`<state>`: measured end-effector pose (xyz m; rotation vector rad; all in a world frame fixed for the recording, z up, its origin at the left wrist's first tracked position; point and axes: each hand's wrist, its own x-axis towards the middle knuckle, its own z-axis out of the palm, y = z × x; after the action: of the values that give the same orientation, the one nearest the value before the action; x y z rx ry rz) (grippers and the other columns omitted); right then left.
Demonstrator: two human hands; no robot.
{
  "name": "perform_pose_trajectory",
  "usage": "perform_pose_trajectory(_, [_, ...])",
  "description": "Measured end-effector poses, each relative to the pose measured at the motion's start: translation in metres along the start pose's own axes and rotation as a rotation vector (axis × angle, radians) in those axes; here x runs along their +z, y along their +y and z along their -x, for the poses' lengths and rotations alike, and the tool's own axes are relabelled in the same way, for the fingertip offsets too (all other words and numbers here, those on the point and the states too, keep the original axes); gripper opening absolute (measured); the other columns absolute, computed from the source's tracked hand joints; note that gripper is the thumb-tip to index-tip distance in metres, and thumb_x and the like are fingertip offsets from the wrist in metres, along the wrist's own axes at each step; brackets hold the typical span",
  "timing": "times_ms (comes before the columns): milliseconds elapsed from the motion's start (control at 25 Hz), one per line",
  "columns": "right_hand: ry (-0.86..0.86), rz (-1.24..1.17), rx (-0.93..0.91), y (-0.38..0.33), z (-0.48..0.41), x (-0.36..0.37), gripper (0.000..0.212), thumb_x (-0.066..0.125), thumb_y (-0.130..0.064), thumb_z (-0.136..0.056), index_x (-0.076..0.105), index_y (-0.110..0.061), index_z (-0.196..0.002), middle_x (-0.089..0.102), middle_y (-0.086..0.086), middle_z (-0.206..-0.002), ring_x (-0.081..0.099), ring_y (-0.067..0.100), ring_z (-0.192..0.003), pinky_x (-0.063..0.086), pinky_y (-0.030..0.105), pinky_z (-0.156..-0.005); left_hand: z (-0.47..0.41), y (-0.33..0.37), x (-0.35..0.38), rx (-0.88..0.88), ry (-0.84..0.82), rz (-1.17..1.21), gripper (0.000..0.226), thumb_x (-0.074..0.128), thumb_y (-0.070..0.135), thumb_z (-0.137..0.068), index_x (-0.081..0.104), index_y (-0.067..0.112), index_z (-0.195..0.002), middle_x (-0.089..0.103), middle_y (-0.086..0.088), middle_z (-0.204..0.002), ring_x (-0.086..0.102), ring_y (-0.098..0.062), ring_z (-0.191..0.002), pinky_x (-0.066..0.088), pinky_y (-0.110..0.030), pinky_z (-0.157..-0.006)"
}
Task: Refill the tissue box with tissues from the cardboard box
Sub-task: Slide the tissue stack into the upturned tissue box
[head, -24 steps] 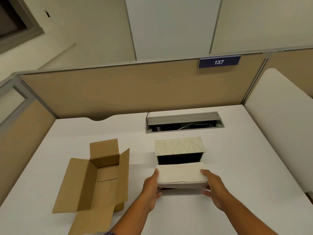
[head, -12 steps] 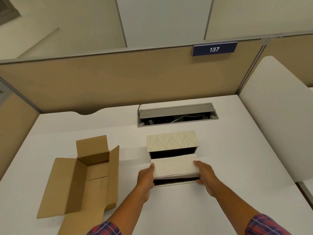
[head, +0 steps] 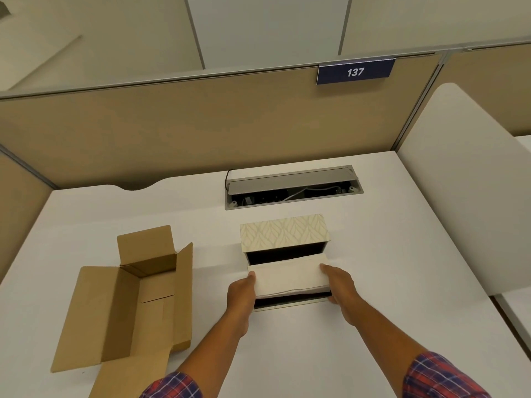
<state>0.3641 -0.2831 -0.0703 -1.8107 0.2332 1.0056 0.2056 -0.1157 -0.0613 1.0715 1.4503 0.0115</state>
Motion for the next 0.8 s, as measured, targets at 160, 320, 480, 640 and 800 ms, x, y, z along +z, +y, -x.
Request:
perform_pose_trajectory(160, [0.023, 0.045, -0.03, 0.007, -0.005, 0.004, 0.042, 0.051, -0.039, -0.105, 0.055, -0.012, -0.137, 0.059, 0.009, -0.132, 0.055, 0.028, -0.12, 0.047, 0.049, -0.11, 0.002, 0.0, 0.0, 0.011, -0.008, 0.005, 0.041, 0.049, 0.042, -0.106, 0.056, 0.011, -0.132, 0.061, -0.009, -0.122, 0.059, -0.03, -0.115, 0.052, -0.046, -0.11])
perform_pose_trajectory(320, [0.018, 0.062, -0.04, 0.006, -0.005, 0.005, 0.041, 0.05, -0.039, -0.105, 0.056, -0.012, -0.134, 0.06, 0.009, -0.13, 0.056, 0.028, -0.119, 0.047, 0.05, -0.11, 0.004, 0.002, 0.0, 0.019, -0.017, -0.004, 0.043, 0.047, 0.044, -0.106, 0.056, 0.012, -0.135, 0.062, -0.009, -0.126, 0.059, -0.03, -0.116, 0.052, -0.046, -0.11])
perform_pose_trajectory(480, [0.014, 0.111, -0.081, 0.005, -0.003, 0.005, 0.038, 0.046, -0.038, -0.106, 0.057, -0.011, -0.131, 0.061, 0.009, -0.124, 0.056, 0.026, -0.112, 0.049, 0.044, -0.103, 0.006, 0.002, 0.001, 0.013, -0.012, -0.002, 0.043, 0.046, 0.043, -0.107, 0.054, 0.012, -0.136, 0.06, -0.008, -0.126, 0.057, -0.028, -0.116, 0.051, -0.042, -0.108])
perform_pose_trajectory(640, [0.023, 0.21, -0.13, 0.01, -0.005, 0.004, 0.051, 0.044, -0.047, -0.104, 0.056, -0.012, -0.14, 0.06, 0.01, -0.134, 0.056, 0.028, -0.119, 0.047, 0.044, -0.106, 0.009, 0.005, 0.002, -0.004, -0.002, -0.005, 0.042, 0.047, 0.042, -0.107, 0.054, 0.011, -0.135, 0.059, -0.007, -0.123, 0.056, -0.027, -0.113, 0.049, -0.041, -0.106])
perform_pose_trajectory(800, [0.016, 0.231, -0.124, 0.006, -0.004, 0.003, 0.05, 0.044, -0.043, -0.106, 0.057, -0.01, -0.14, 0.061, 0.01, -0.131, 0.057, 0.027, -0.117, 0.047, 0.039, -0.099, 0.011, 0.009, 0.002, -0.022, 0.011, -0.007, 0.035, 0.051, 0.04, -0.106, 0.055, 0.012, -0.127, 0.058, -0.008, -0.117, 0.056, -0.026, -0.108, 0.05, -0.039, -0.1])
